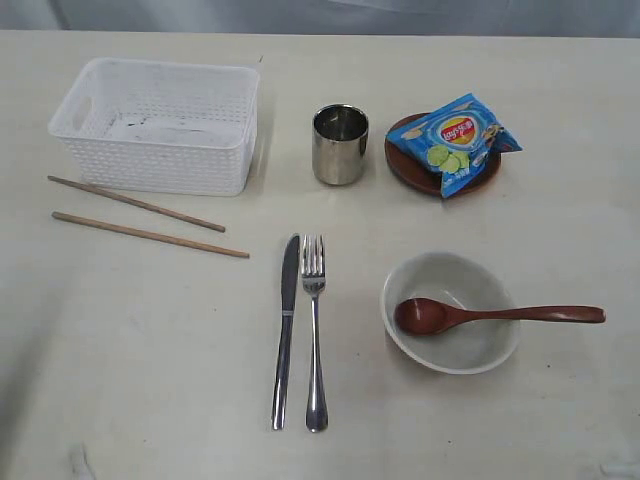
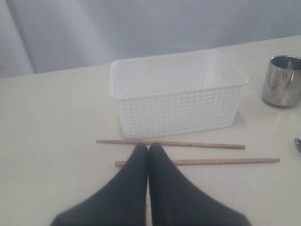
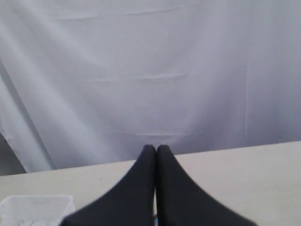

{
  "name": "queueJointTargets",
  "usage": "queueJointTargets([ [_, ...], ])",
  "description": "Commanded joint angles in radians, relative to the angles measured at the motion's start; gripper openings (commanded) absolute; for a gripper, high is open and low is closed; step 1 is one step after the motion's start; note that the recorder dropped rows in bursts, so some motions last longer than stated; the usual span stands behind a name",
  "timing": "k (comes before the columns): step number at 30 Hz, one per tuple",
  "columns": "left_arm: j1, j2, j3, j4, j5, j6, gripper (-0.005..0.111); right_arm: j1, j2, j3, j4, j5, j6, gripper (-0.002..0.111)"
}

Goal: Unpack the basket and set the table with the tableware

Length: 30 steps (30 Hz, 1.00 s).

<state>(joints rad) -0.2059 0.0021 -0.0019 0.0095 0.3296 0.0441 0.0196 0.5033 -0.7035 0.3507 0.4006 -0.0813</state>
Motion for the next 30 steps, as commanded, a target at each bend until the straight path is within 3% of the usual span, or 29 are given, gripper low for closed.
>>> queueJointTargets([
  [1, -0.006, -0.002, 0.002, -0.002, -0.008, 0.000, 0.000, 0.010, -0.198, 0.080, 0.021, -0.037, -0.008, 0.000],
  [11, -0.006, -0.002, 0.002, -0.002, -0.008, 0.000, 0.000, 0.010, -0.502, 0.095, 0.021, -0.029, -0.010, 0.000],
  [20, -0.006, -0.002, 0.002, -0.002, 0.000, 0.000, 0.000, 0.012, -0.503, 0.084, 0.005, -0.036, -0.016, 0.000],
  [30, -0.006, -0.002, 0.002, -0.002, 0.000, 0.000, 0.000, 0.012, -0.503, 0.325, -0.351, -0.128, 0.063, 0.000],
])
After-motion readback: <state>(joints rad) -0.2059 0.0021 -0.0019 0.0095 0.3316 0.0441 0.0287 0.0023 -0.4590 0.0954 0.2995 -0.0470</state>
